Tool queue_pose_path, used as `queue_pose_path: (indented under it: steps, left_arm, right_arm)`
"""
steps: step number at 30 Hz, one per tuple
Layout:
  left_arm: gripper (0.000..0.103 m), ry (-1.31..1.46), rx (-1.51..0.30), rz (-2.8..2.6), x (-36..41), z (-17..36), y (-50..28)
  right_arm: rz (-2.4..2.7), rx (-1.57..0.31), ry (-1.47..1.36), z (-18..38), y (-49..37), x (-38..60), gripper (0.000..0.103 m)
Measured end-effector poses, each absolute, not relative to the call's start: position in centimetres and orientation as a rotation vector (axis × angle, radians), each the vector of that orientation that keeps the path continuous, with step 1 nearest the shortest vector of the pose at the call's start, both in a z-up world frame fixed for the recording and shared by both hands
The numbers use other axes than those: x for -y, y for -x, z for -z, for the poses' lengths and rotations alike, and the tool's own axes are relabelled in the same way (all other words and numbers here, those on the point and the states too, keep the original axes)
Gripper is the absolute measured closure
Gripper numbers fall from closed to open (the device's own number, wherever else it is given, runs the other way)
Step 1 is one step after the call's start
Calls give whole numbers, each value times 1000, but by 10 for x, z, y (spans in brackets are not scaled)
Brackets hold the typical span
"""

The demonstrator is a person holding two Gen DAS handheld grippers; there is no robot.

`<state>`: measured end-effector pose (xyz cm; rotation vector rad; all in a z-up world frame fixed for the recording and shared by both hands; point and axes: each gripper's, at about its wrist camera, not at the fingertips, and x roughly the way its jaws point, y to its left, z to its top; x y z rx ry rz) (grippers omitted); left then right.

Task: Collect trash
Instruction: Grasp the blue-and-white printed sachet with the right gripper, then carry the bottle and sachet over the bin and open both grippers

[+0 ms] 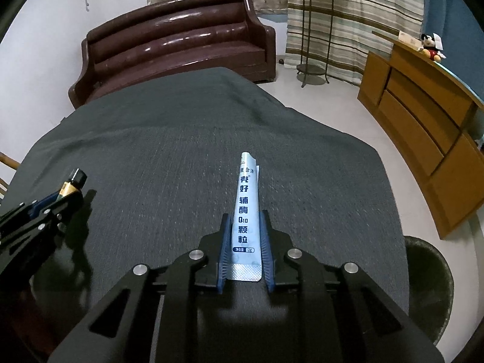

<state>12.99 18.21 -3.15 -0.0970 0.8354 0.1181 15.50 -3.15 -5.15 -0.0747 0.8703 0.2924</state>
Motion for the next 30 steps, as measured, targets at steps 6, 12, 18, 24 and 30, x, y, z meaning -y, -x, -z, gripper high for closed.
queue_pose_path:
  steps: [6, 12, 18, 24, 30]
  left_arm:
    - [80, 97, -834, -88, -168, 31, -118]
    - [80, 91, -839, -48, -145, 31, -108]
    - [80, 83, -837, -10, -122, 29, -96]
    - [80, 64, -826, 35, -96, 26, -85]
    - [80, 33, -813, 88, -64, 21, -79]
  right_arm:
    - [-281, -861, 50, 48, -138, 46, 83]
    - [-256, -841, 36, 44, -116, 63, 83]
    - [-226, -829, 17, 44, -100, 83, 83]
    - [-179, -818, -8, 44, -84, 110, 83]
    - [-116, -800, -33, 41, -72, 140, 83]
